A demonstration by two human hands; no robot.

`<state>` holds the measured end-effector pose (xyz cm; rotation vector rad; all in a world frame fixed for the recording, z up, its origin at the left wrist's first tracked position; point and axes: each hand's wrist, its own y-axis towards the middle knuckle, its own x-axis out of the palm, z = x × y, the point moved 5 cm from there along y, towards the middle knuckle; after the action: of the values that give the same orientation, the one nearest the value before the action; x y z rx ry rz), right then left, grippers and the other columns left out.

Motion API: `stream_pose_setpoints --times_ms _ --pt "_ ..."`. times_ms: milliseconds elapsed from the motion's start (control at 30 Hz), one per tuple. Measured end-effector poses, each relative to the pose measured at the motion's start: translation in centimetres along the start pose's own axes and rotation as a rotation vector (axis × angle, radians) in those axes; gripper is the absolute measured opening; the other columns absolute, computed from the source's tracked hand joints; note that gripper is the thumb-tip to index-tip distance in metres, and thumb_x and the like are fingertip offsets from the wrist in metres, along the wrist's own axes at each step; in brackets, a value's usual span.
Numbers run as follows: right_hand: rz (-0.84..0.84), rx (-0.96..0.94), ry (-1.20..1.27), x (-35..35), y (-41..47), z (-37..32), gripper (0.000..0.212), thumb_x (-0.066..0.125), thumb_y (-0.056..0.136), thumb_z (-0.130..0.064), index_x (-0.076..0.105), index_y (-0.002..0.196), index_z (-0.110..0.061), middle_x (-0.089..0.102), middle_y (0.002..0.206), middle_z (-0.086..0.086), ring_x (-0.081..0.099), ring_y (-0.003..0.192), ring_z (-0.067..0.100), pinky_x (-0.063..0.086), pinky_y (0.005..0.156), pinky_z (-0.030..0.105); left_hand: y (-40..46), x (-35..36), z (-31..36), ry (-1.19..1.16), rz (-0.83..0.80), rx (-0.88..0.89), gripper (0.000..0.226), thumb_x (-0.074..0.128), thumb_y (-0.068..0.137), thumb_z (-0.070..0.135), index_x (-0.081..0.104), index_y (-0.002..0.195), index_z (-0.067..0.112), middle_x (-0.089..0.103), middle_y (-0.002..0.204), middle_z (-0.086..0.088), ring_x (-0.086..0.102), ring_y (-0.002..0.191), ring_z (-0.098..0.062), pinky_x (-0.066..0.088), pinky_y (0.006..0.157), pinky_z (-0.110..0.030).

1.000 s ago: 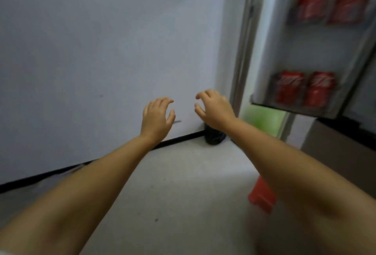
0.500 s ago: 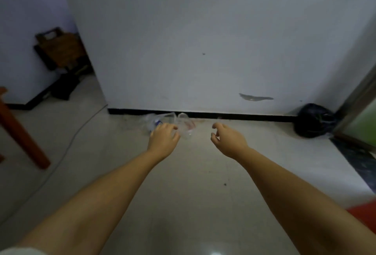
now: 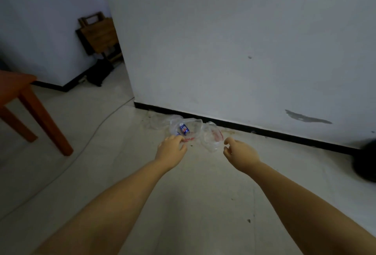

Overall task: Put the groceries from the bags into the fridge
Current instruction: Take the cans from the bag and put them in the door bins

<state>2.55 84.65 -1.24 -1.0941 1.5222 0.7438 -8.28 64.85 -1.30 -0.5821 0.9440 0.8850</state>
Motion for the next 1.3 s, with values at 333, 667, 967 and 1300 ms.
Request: stream_pose_setpoints --times_ms 333,667,967,1300 --pt "-0.157 -0.086 -0.024 3.5 17.8 -3.6 0.036 0.038 0.097 -0.032 0.045 0.13 -0.018 0.061 0.123 0.006 0.061 0.102 0.026 0.041 0.079 0.031 14.6 0.9 -6.3 -0.023 -0.079 -0.077 0.03 0.047 0.095 0.026 0.059 0.119 0.013 0.058 0.124 -0.009 0.05 0.117 -0.027 0.041 0.1 -0.037" --pt "-0.206 0.115 0.108 6.4 34.5 -6.4 0.035 0.041 0.098 -0.031 0.048 0.129 -0.017 0.057 0.128 0.008 0.059 0.106 0.024 0.043 0.079 0.03 33.9 -1.1 -13.5 -0.044 -0.21 -0.042 0.027 0.049 0.095 0.024 0.06 0.116 0.011 0.059 0.122 -0.009 0.054 0.112 -0.025 0.046 0.095 -0.037" --pt "-0.34 0.152 0.148 9.9 45.7 -4.1 0.034 0.041 0.098 -0.033 0.048 0.127 -0.018 0.064 0.115 0.008 0.061 0.099 0.024 0.047 0.081 0.032 44.6 5.0 -14.9 -0.113 -0.358 -0.056 0.017 0.053 0.092 0.02 0.064 0.098 0.007 0.063 0.105 -0.012 0.059 0.093 -0.024 0.049 0.081 -0.035" --pt "-0.594 0.136 0.174 19.5 59.3 2.8 0.033 0.04 0.098 -0.03 0.049 0.126 -0.017 0.065 0.114 0.008 0.061 0.1 0.024 0.048 0.083 0.032 56.5 16.2 -16.8 -0.223 -0.448 -0.334 0.027 0.046 0.096 0.015 0.061 0.11 -0.002 0.063 0.112 -0.02 0.058 0.104 -0.034 0.044 0.089 -0.037"
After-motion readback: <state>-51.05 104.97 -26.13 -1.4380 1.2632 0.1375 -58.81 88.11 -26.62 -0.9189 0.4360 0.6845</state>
